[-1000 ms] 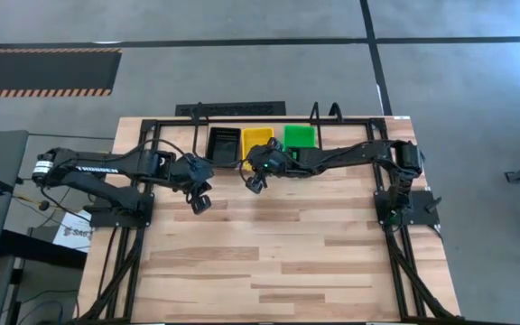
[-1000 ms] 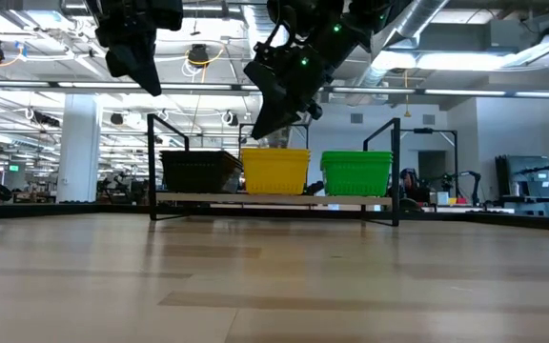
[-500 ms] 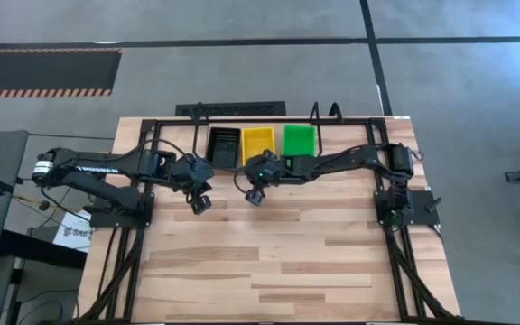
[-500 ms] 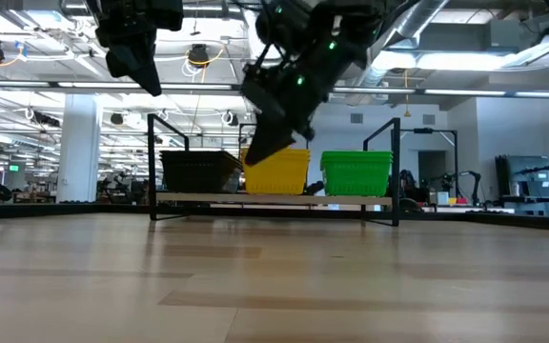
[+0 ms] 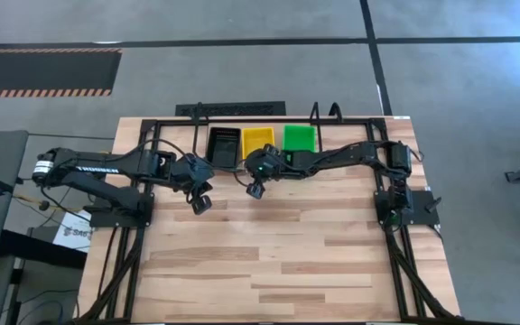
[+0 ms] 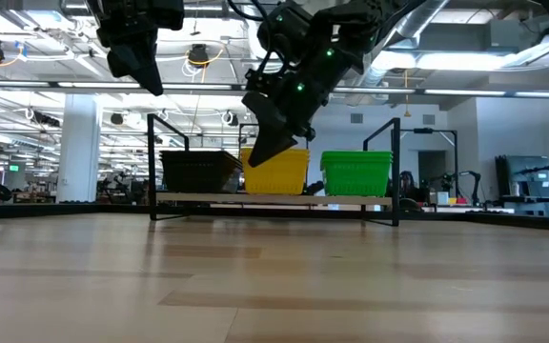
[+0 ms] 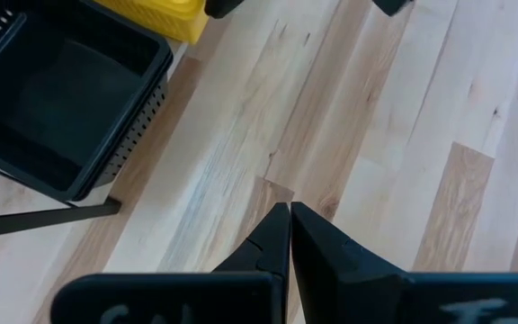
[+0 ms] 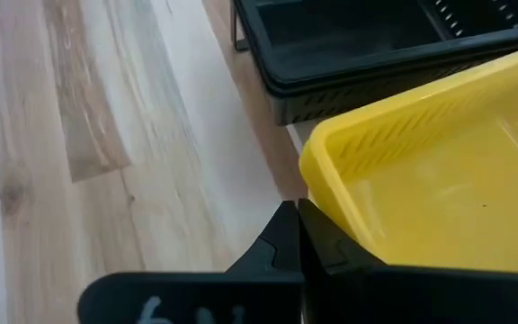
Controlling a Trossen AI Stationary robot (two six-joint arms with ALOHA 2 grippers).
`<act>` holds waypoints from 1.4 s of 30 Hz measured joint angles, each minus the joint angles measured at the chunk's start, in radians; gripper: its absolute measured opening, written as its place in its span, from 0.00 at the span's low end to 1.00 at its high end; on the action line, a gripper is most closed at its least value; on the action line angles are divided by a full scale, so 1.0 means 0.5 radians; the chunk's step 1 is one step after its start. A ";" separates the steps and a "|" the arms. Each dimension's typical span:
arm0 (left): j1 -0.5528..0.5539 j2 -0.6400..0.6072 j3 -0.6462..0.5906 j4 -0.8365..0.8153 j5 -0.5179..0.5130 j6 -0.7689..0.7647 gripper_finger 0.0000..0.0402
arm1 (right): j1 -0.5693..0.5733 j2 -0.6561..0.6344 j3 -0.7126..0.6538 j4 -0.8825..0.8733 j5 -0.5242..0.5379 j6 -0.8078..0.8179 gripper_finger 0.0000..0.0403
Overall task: Stack baskets on shelf by color
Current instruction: Return to Home Position
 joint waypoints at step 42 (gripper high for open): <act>0.178 0.604 0.012 0.436 -0.120 0.591 0.00 | 0.440 -0.990 0.194 -0.934 0.381 0.269 0.00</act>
